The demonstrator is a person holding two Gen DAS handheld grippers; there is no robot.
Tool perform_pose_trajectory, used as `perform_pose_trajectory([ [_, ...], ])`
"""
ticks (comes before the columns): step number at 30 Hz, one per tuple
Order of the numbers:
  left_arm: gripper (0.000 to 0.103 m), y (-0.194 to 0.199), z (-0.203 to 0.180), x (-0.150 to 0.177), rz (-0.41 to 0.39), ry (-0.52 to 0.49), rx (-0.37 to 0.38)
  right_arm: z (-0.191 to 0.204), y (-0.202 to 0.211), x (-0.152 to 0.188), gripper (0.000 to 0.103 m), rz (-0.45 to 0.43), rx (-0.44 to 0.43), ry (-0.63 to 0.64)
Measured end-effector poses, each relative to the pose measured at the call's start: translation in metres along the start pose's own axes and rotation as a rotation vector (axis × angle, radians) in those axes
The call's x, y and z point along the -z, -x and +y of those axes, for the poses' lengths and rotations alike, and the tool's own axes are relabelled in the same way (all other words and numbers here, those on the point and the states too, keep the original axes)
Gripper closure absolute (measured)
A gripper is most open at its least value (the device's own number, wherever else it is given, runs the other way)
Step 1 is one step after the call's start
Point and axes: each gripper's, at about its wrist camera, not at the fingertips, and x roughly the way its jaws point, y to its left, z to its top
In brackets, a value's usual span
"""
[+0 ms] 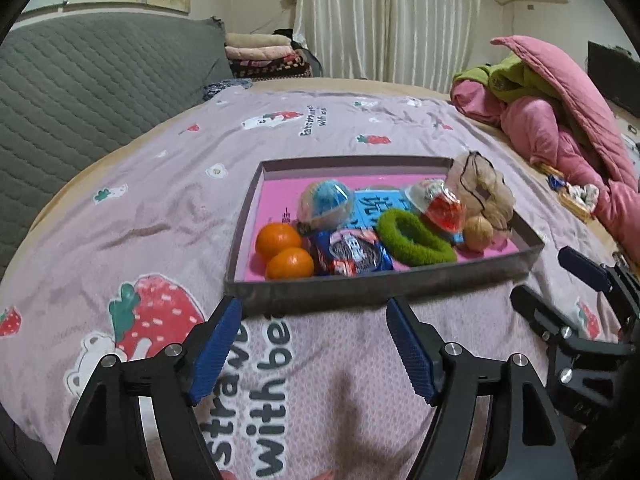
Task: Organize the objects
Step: 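Withdraw both open tools back from the grey box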
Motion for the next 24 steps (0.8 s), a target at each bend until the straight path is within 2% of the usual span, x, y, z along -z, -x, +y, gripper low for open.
perform_pose_trajectory([
  [4,0.027,0.002,-0.002,0.015,0.003,0.022,-0.006,-0.001,0.003,0.006,0.02,0.01,0.014,-0.036],
  [10,0.027,0.001,-0.006,0.031,0.012,0.01,-0.005,0.001,0.007,0.017,0.02,0.024,0.034,-0.066],
  [24,0.027,0.001,-0.01,0.042,0.001,0.021,-0.001,0.016,0.017,0.032,0.02,0.018,0.097,-0.083],
])
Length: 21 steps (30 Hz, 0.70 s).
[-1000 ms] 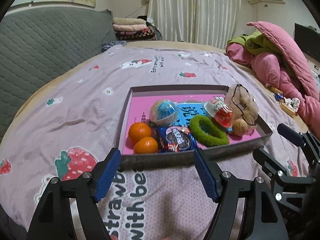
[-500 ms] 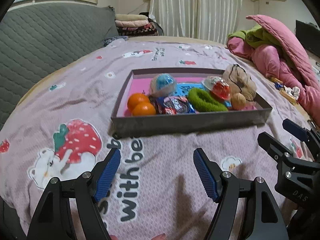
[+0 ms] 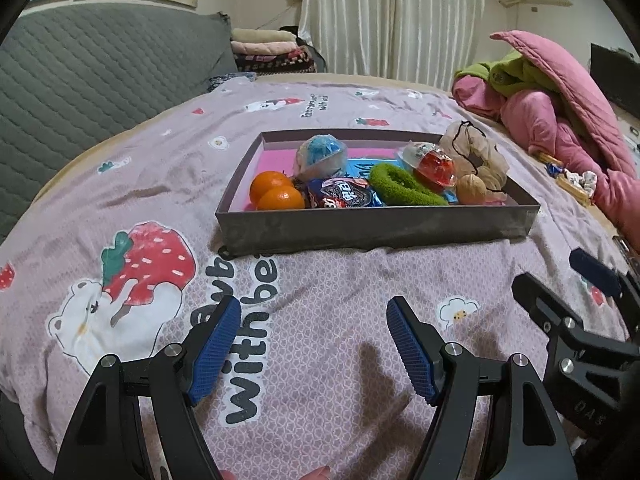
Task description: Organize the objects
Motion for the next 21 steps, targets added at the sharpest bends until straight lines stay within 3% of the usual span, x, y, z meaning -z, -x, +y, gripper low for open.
perform_pose_trajectory([
  [21,0.027,-0.003,-0.0024,0.0074,0.008,-0.021,0.016,0.004,-0.0046,0.0095,0.02,0.026,0.023,0.005],
])
